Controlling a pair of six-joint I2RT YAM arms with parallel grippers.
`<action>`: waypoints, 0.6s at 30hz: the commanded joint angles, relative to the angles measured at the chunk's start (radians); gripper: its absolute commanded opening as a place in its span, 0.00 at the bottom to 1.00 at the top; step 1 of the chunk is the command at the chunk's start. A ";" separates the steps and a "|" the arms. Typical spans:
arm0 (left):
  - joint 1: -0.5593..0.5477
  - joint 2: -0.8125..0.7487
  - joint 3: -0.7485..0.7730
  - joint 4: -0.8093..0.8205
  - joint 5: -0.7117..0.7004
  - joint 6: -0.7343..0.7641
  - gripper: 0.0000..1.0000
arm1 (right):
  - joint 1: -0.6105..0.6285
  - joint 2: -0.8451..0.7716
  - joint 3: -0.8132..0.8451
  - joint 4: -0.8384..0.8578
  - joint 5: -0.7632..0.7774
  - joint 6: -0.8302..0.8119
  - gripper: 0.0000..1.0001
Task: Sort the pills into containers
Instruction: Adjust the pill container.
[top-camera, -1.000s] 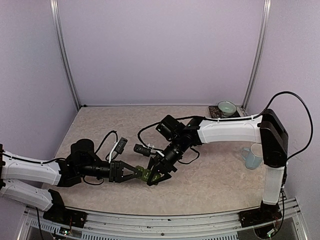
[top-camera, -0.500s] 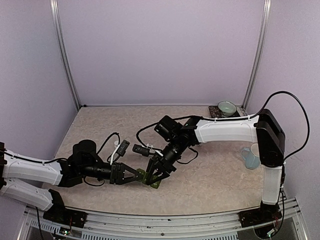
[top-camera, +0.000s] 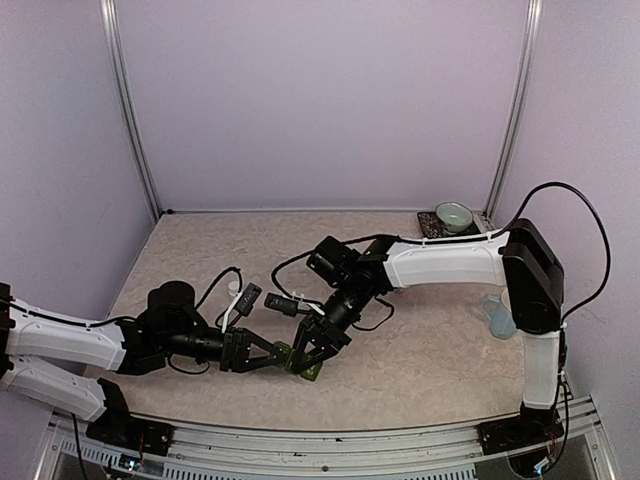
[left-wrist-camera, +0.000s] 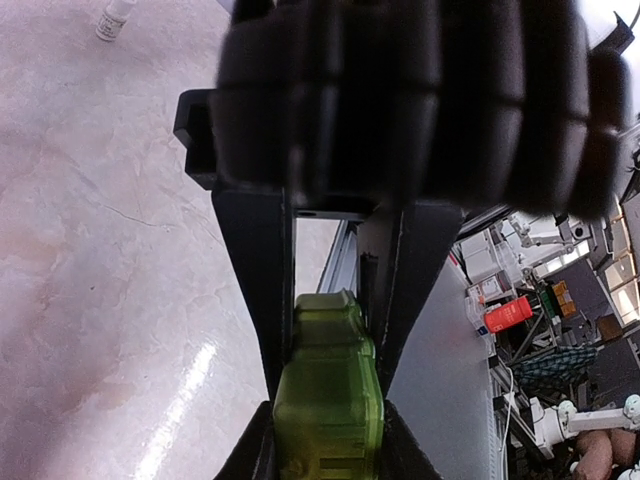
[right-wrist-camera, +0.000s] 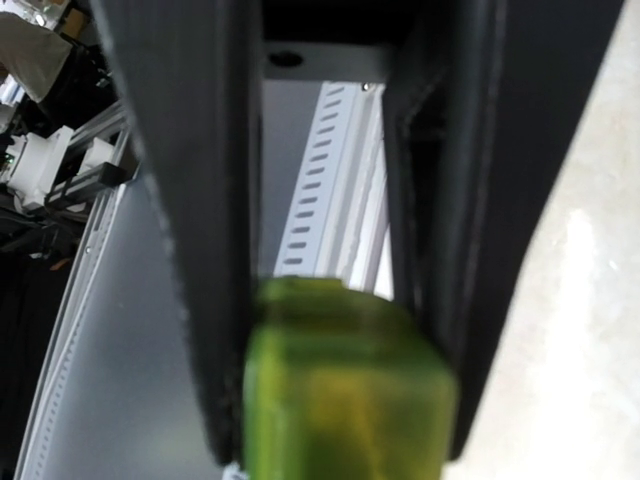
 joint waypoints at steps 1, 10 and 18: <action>0.001 -0.003 0.026 0.036 -0.001 -0.007 0.25 | 0.033 0.032 0.032 -0.011 -0.028 -0.027 0.03; -0.001 -0.011 0.017 0.032 -0.015 -0.010 0.25 | 0.015 -0.008 0.014 0.015 -0.003 -0.001 0.53; 0.007 -0.039 0.008 0.019 -0.042 -0.014 0.25 | -0.021 -0.085 -0.062 0.080 -0.032 0.037 0.64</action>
